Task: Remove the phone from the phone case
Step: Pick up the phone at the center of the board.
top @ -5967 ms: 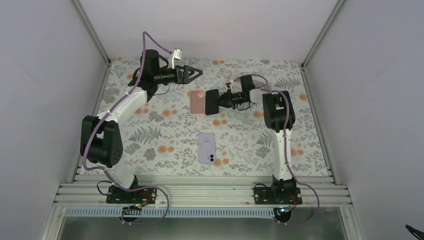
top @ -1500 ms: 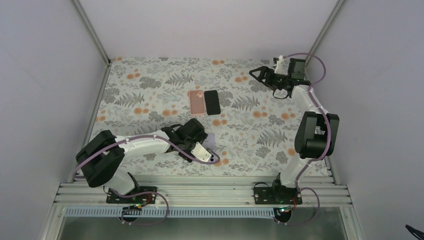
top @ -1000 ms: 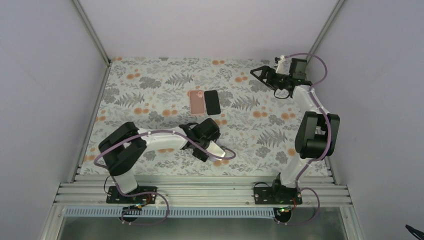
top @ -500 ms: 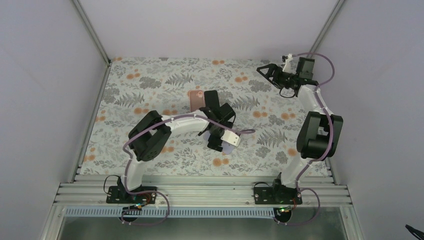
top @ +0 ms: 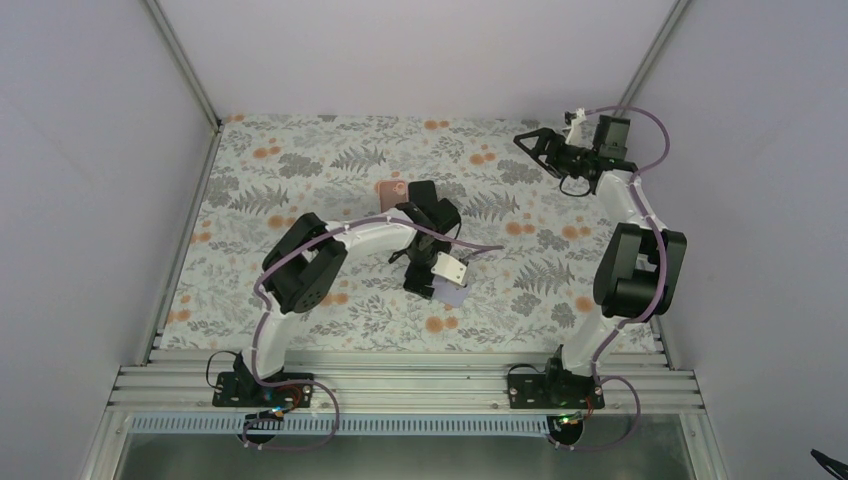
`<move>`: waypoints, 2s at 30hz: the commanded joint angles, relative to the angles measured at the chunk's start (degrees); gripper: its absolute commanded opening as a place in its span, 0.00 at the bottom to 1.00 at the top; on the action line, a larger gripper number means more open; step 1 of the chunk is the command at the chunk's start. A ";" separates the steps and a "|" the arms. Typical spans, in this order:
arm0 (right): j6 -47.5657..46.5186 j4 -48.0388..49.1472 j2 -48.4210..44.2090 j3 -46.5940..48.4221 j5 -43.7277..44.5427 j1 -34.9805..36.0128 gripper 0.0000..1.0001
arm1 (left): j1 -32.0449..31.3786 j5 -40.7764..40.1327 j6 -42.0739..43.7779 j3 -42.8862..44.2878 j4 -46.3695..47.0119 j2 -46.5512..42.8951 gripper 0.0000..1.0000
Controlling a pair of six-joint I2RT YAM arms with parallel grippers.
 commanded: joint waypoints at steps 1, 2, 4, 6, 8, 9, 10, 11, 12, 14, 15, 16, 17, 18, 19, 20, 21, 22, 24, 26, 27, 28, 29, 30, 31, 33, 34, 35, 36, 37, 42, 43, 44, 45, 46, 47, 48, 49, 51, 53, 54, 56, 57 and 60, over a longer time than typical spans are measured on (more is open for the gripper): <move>0.59 1.46 -2.49 -1.25 -1.50 -0.54 0.99 | 1.11 -4.79 1.27 -4.06 -0.54 -1.14 0.90; 0.63 1.57 -2.44 -1.39 -1.52 -0.51 0.99 | 1.13 -5.78 0.92 -4.90 0.17 -1.74 0.87; 0.72 1.76 -2.39 -1.62 -1.75 -0.57 0.99 | 1.03 -6.38 0.16 -5.93 0.09 -2.47 0.80; 0.81 1.86 -2.30 -1.59 -1.85 -0.56 0.99 | 0.97 -6.25 -1.38 -6.24 -0.79 -3.00 0.74; 0.81 1.87 -2.17 -1.50 -1.86 -0.52 0.99 | 0.68 -7.14 -3.37 -6.97 -0.58 -3.56 0.72; 0.82 1.87 -2.18 -1.58 -1.81 -0.50 0.99 | 0.53 -7.87 -4.32 -7.43 -0.40 -3.76 0.72; 0.79 1.85 -2.20 -1.59 -1.93 -0.55 0.99 | 0.45 -8.58 -5.20 -7.91 -0.01 -4.06 0.72; 0.81 1.93 -2.17 -1.65 -1.92 -0.53 0.99 | 0.33 -9.48 -6.09 -8.39 0.71 -4.14 0.73; 0.81 1.91 -2.13 -1.67 -2.03 -0.52 0.99 | 0.34 -10.18 -6.80 -8.84 1.14 -4.13 0.76; 0.81 2.03 -1.94 -1.78 -2.11 -0.52 0.99 | 0.34 -11.04 -7.88 -9.08 1.14 -3.32 0.85; 0.90 2.11 -1.91 -1.87 -2.19 -0.58 0.99 | 0.34 -11.26 -8.22 -9.01 1.02 -2.91 0.87; 0.98 2.17 -1.90 -1.92 -2.29 -0.58 0.99 | 0.34 -11.26 -8.28 -8.91 0.88 -2.47 0.88; 0.97 2.21 -1.97 -1.96 -2.33 -0.58 0.99 | 0.33 -11.22 -8.22 -8.62 0.71 -2.01 0.89; 0.99 2.22 -1.94 -2.06 -2.34 -0.52 0.99 | 0.34 -11.12 -8.16 -8.35 0.46 -1.59 0.89; 0.89 2.21 -2.02 -2.09 -2.47 -0.56 0.99 | 0.34 -10.87 -8.07 -7.96 0.08 -1.11 0.88; 0.88 2.14 -2.10 -2.10 -2.52 -0.56 0.99 | 0.34 -10.67 -7.92 -7.39 -0.40 -0.68 0.87; 0.76 2.13 -2.15 -2.11 -2.55 -0.56 0.99 | 0.33 -10.54 -7.75 -7.02 -0.93 -0.21 0.85; 0.73 2.20 -2.30 -2.23 -2.53 -0.53 0.99 | 0.34 -10.43 -7.66 -6.62 -1.36 0.07 0.83; 0.60 2.29 -2.54 -2.38 -2.50 -0.53 0.99 | 0.34 -10.36 -7.60 -6.28 -1.69 0.11 0.77; 0.55 2.41 -2.70 -2.63 -2.56 -0.59 0.99 | 0.34 -9.98 -7.98 -5.88 -1.50 -0.45 0.71; 0.55 2.54 -2.77 -2.68 -2.53 -0.57 0.99 | 0.34 -9.49 -8.46 -5.69 -1.23 -0.92 0.69; 0.55 2.63 -2.90 -2.81 -2.59 -0.58 0.99 | 0.41 -8.75 -8.99 -5.38 -1.21 -1.57 0.66; 0.62 2.71 -2.96 -2.93 -2.76 -0.51 0.99 | 0.47 -7.62 -9.58 -5.14 -1.09 -2.20 0.63; 0.68 2.93 -3.07 -2.97 -2.90 -0.55 0.99 | 0.56 -6.42 -10.25 -4.88 -0.85 -3.21 0.59; 0.58 3.20 -3.16 -3.00 -3.38 -0.54 0.99 | 0.69 -4.80 -11.13 -4.74 -0.71 -4.14 0.58; 0.64 3.79 -3.34 -3.09 -4.39 -0.55 0.99 | 1.29 -1.27 -12.68 -4.22 -0.61 -5.72 0.56; 0.43 3.95 -3.42 -3.03 -4.83 -0.51 0.99 | 1.56 0.29 -13.69 -3.92 -0.47 -6.41 0.54; -0.07 3.82 -3.51 -2.96 -5.14 -0.53 0.99 | 1.92 1.48 -14.72 -3.69 -0.19 -7.08 0.54; -0.41 3.57 -3.67 -2.89 -5.17 -0.53 0.99 | 2.26 2.56 -15.69 -3.67 0.29 -7.86 0.54; -0.44 3.42 -3.87 -2.91 -4.86 -0.51 0.99 | 2.58 3.18 -16.66 -3.68 0.81 -8.62 0.53; 0.02 3.27 -5.54 -4.44 -4.31 -0.58 1.00 | 4.78 6.36 -21.86 -2.94 3.56 -11.76 0.50; 0.22 3.35 -5.88 -5.06 -4.51 -0.57 1.00 | 5.27 6.85 -22.85 -2.76 4.21 -12.28 0.49; 0.36 3.36 -6.21 -5.77 -4.84 -0.54 0.99 | 5.74 7.14 -23.73 -2.55 4.89 -12.78 0.49; 0.42 3.38 -6.62 -6.47 -5.36 -0.45 0.98 | 6.11 7.21 -24.70 -2.53 5.77 -13.39 0.49; 0.46 3.18 -6.61 -7.18 -5.97 -0.44 0.97 | 6.56 7.17 -25.70 -2.47 6.81 -14.00 0.49; 0.49 2.84 -6.61 -8.02 -6.48 -0.47 0.96 | 6.96 7.23 -26.67 -2.23 7.74 -14.48 0.48; 0.49 2.57 -6.61 -8.86 -7.09 -0.38 0.95 | 7.35 7.00 -27.73 -1.99 8.69 -14.93 0.48; 0.54 2.34 -6.61 -10.01 -7.82 -0.28 0.93 | 7.63 6.46 -28.62 -1.66 9.92 -15.34 0.48; 0.50 2.18 -8.04 -12.72 -9.16 0.39 0.92 | 8.12 5.36 -30.42 -0.53 11.15 -15.55 0.48; -0.19 1.90 -9.29 -15.85 -10.29 1.62 0.84 | 8.54 5.02 -31.89 1.42 11.21 -14.95 0.48; -0.82 1.41 -9.65 -16.73 -10.69 2.33 0.82 | 8.71 4.95 -32.75 2.61 10.92 -14.34 0.48; -2.39 -0.03 -10.33 -17.78 -11.45 3.99 0.78 | 8.95 4.59 -33.99 4.56 10.79 -13.39 0.48; -3.26 -0.81 -10.60 -18.16 -11.55 4.76 0.76 | 9.00 4.06 -34.33 5.04 11.08 -13.20 0.48; -4.50 -2.22 -11.09 -18.90 -11.79 7.34 0.74 | 8.97 3.15 -34.48 5.63 12.28 -13.24 0.48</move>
